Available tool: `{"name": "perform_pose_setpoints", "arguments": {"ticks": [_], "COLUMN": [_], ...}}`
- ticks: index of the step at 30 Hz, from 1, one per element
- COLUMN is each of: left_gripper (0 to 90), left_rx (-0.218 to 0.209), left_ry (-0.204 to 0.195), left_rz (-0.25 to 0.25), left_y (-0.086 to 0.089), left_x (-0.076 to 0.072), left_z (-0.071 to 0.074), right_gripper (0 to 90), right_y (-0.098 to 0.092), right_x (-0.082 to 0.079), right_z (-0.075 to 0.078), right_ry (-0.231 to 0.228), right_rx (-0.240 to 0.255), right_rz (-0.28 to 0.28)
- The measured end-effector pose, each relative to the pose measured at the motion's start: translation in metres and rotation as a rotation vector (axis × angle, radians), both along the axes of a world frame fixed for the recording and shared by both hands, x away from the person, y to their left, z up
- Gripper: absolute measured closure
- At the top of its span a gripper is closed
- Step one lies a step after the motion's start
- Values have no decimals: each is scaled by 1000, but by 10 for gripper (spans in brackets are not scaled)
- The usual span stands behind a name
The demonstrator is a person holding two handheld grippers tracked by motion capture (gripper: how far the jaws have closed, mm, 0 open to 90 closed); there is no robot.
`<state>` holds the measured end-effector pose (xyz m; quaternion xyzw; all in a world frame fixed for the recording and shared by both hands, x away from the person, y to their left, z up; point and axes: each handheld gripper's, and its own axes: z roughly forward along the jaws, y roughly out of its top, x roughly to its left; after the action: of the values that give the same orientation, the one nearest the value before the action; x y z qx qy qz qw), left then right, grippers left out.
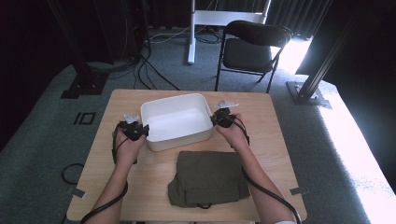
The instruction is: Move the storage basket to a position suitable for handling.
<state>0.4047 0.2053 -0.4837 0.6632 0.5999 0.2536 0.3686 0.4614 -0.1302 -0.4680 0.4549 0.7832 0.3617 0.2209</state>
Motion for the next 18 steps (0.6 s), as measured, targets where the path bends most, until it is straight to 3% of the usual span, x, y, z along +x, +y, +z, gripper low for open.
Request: {"name": "perform_pose_setpoints", "arguments": {"ticks": [18], "left_gripper": [741], "left_rx": [15], "left_ry": [-2], "left_rz": [-90], "left_y": [-48], "left_x": [21], "left_z": [0], "right_gripper": [830], "right_y": [-53], "right_x": [-15], "right_z": [0], "right_ry": [11], "right_rx": [24], "right_rz": [-85]}}
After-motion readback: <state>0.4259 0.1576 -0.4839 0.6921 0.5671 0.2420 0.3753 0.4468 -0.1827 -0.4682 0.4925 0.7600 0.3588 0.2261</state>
